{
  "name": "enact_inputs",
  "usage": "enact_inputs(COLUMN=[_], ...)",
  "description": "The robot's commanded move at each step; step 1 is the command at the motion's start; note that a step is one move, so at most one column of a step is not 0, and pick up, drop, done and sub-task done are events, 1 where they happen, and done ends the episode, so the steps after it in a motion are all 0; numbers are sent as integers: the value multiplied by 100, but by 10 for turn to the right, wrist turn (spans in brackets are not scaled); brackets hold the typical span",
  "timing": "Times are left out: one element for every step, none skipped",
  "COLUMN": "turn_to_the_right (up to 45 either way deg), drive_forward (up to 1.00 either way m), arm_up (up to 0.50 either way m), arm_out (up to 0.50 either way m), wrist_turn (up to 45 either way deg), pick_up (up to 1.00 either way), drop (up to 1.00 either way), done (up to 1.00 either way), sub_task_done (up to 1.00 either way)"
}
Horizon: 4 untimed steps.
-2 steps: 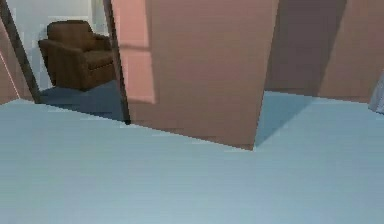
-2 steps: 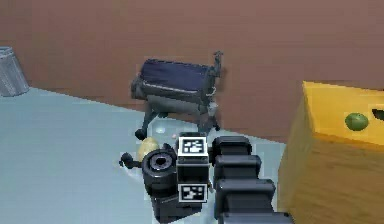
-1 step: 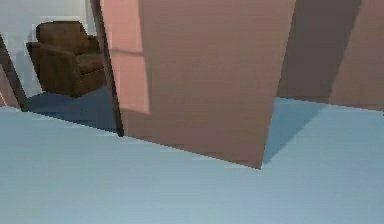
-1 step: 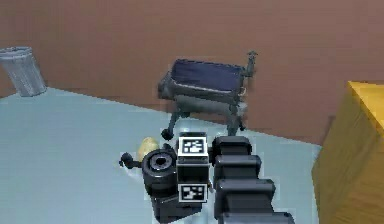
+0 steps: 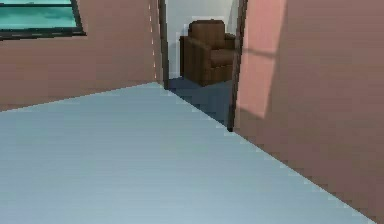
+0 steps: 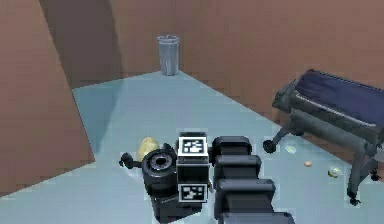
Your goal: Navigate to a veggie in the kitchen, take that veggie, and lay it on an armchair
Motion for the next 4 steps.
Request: enact_inputs(turn_to_the_right=[0,0,-120,0], drive_forward=[100,100,0,15], arm_up=[0,0,0,0], arm_out=[0,0,0,0], wrist_turn=[0,0,0,0], pick_up=[0,0,0,0], drop=[0,0,0,0], done=[0,0,0,0], sub_task_done=[0,0,0,0])
